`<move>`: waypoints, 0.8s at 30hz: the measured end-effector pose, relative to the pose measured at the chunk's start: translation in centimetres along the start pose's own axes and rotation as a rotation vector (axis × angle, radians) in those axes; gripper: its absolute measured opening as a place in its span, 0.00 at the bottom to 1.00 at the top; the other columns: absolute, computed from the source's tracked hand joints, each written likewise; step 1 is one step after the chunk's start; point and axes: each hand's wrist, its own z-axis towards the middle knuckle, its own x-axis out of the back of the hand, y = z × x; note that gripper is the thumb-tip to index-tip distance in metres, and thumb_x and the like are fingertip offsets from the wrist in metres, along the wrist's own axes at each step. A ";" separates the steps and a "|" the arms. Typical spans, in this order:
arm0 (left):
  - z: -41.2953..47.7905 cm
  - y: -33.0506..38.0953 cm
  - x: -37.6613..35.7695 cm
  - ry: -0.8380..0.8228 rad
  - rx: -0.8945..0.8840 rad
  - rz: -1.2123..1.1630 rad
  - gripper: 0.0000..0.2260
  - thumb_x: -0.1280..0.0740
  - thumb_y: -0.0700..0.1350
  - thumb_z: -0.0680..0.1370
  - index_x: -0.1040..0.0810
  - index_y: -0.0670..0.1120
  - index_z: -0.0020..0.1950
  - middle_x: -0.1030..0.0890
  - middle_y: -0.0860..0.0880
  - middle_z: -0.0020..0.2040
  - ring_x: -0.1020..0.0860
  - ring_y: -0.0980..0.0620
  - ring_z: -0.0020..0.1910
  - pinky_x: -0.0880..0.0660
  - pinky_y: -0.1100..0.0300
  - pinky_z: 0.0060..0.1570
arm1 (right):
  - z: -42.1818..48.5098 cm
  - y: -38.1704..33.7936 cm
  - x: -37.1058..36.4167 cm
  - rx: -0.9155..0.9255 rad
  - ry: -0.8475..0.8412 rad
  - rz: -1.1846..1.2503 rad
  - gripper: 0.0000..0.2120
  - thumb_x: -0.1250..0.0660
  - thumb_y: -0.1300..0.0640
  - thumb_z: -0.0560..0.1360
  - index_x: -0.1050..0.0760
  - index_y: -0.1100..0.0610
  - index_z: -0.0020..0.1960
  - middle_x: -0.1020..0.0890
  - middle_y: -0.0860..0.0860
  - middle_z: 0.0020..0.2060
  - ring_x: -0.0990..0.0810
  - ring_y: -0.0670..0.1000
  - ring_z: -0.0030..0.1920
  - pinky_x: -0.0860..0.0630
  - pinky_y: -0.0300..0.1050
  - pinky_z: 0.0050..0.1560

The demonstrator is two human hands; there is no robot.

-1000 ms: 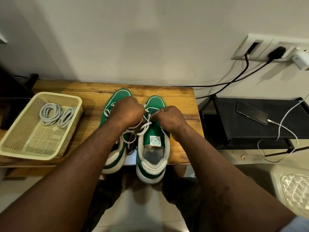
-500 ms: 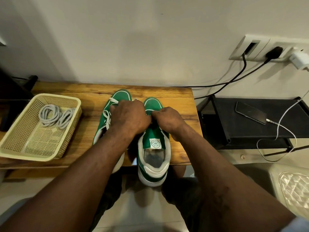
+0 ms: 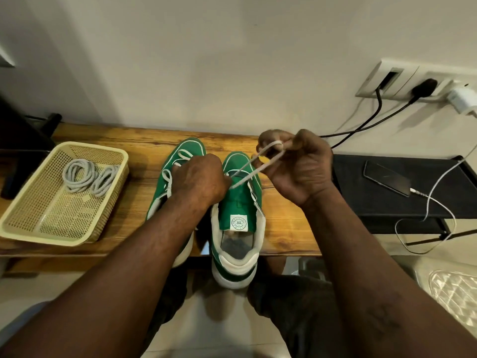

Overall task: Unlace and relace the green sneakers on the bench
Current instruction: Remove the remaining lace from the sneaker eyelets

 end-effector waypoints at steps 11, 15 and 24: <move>0.5 -0.3 0.3 -0.143 -0.036 0.035 0.17 0.28 0.65 0.75 0.17 0.51 0.46 0.18 0.50 0.43 0.20 0.45 0.46 0.23 0.44 0.57 | 0.9 2.6 1.6 -0.216 0.233 -1.270 0.07 0.29 0.49 0.77 0.23 0.52 0.49 0.18 0.49 0.44 0.21 0.49 0.40 0.29 0.45 0.37; 0.5 -0.5 0.5 -0.126 -0.010 -0.013 0.17 0.27 0.64 0.73 0.15 0.50 0.45 0.17 0.49 0.41 0.20 0.45 0.46 0.23 0.45 0.58 | 1.1 4.8 0.4 -0.159 0.107 -1.779 0.10 0.29 0.44 0.78 0.18 0.50 0.53 0.16 0.51 0.50 0.19 0.55 0.51 0.27 0.46 0.43; 0.1 -0.5 -0.1 -0.036 0.014 -0.032 0.14 0.30 0.58 0.78 0.16 0.49 0.44 0.17 0.47 0.43 0.21 0.44 0.45 0.25 0.45 0.57 | 1.2 3.6 -0.1 -0.116 0.144 -1.256 0.07 0.28 0.60 0.77 0.21 0.60 0.41 0.17 0.51 0.39 0.20 0.50 0.41 0.23 0.51 0.42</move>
